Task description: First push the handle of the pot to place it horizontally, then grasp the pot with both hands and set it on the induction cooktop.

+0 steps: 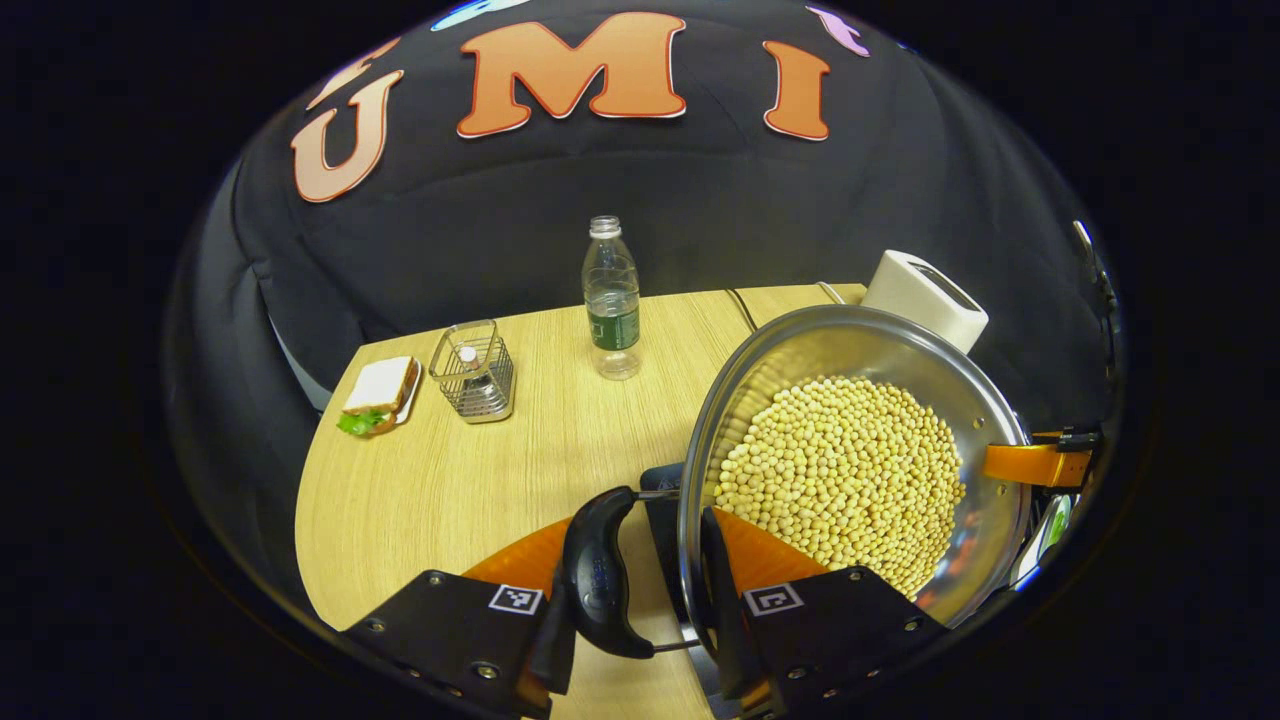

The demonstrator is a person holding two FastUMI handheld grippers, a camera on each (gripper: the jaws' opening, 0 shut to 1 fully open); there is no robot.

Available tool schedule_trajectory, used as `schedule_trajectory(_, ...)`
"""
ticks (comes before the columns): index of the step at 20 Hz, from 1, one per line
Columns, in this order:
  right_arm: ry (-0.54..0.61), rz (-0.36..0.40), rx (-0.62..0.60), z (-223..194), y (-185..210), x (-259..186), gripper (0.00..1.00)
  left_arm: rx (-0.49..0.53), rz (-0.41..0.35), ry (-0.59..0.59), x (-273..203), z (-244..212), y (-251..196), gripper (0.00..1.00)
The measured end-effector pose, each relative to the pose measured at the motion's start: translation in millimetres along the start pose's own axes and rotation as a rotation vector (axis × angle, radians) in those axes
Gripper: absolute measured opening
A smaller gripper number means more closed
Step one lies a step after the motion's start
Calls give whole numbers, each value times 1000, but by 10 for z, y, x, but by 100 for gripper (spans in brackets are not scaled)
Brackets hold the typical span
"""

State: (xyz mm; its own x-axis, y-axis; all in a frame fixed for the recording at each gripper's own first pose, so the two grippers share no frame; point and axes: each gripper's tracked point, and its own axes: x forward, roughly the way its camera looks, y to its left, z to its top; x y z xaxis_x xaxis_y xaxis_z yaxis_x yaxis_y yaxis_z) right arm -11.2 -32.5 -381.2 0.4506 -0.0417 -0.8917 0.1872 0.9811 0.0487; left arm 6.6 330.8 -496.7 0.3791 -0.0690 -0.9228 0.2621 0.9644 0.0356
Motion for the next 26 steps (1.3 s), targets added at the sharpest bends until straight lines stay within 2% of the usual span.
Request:
schedule_trajectory(10, 56, -5, 24, -53, -231, 393, 48, 10, 21, 79, -8, 14, -18, 55)
schedule_trajectory(17, 86, -18, -11, -53, -243, 481, 48, -50, 36, 117, 22, 0, 12, 60)
schedule_trajectory(18, 86, -19, -13, -51, -252, 471, 48, -55, 37, 122, 3, -7, 26, 55)
schedule_trajectory(20, 94, -21, -17, -59, -250, 490, 48, -61, 41, 129, -36, 16, 30, 58)
schedule_trajectory(26, 88, -25, -44, -15, -258, 501, 48, -112, 40, 161, -62, 5, 128, 57)
